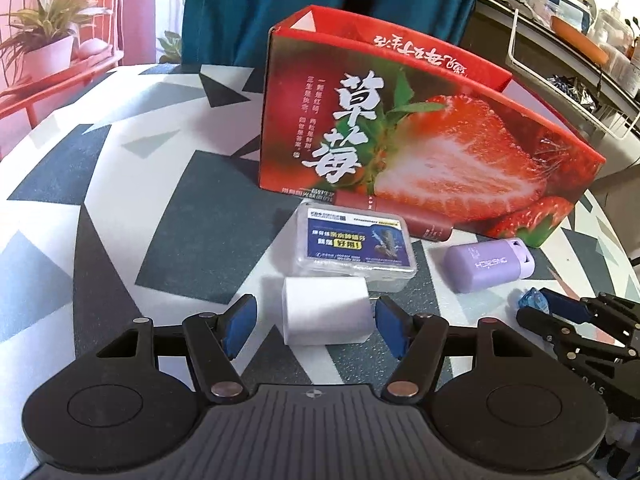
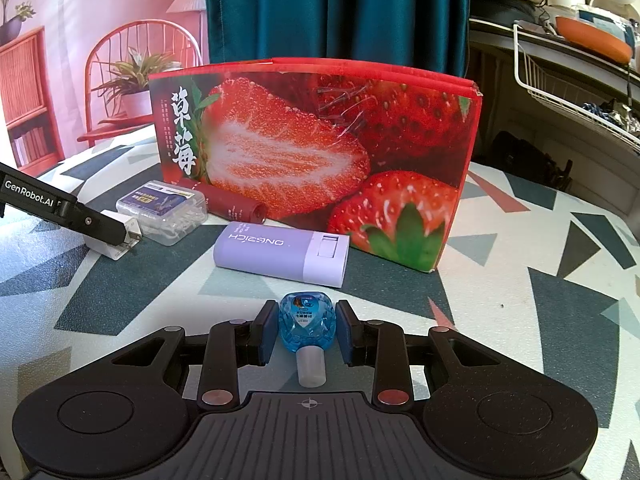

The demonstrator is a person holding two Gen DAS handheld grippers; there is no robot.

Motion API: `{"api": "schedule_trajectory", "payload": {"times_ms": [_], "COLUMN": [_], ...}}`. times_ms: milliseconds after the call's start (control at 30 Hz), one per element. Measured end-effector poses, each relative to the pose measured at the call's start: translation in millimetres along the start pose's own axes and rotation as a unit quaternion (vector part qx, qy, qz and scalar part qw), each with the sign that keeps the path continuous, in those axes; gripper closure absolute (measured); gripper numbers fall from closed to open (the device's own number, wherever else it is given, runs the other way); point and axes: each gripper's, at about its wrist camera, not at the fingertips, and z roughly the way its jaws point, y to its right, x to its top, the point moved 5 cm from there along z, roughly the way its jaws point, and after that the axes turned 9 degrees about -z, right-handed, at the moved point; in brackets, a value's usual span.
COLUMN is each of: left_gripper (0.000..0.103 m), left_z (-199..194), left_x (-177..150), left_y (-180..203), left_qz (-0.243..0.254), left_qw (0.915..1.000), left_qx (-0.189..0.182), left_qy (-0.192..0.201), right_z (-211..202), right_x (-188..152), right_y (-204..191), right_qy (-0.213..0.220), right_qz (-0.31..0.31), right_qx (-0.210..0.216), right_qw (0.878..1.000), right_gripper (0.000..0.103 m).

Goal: Organize rigid objects
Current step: 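Close the left gripper on the white charger cube while the right gripper holds the blue bottle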

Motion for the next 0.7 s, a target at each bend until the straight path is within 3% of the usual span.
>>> {"api": "schedule_trajectory", "payload": {"times_ms": [400, 533, 700], "left_gripper": [0.035, 0.051, 0.052], "left_z": [7.7, 4.2, 0.3], "left_x": [3.0, 3.8, 2.1], "left_y": [-2.0, -5.4, -9.6], "left_qz": [-0.002, -0.005, -0.005], "left_qw": [1.0000, 0.9999, 0.9999], "left_qx": [0.005, -0.006, -0.007], "left_qy": [0.006, 0.009, 0.013], "right_z": [-0.1, -0.1, -0.2], "right_x": [0.1, 0.2, 0.2], "right_y": [-0.4, -0.1, -0.2], "right_qy": [0.000, 0.000, 0.000], "right_qz": [0.000, 0.000, 0.000], "right_qx": [0.000, 0.000, 0.000], "right_qw": [1.000, 1.000, 1.000], "right_gripper": [0.073, 0.073, 0.073]}}
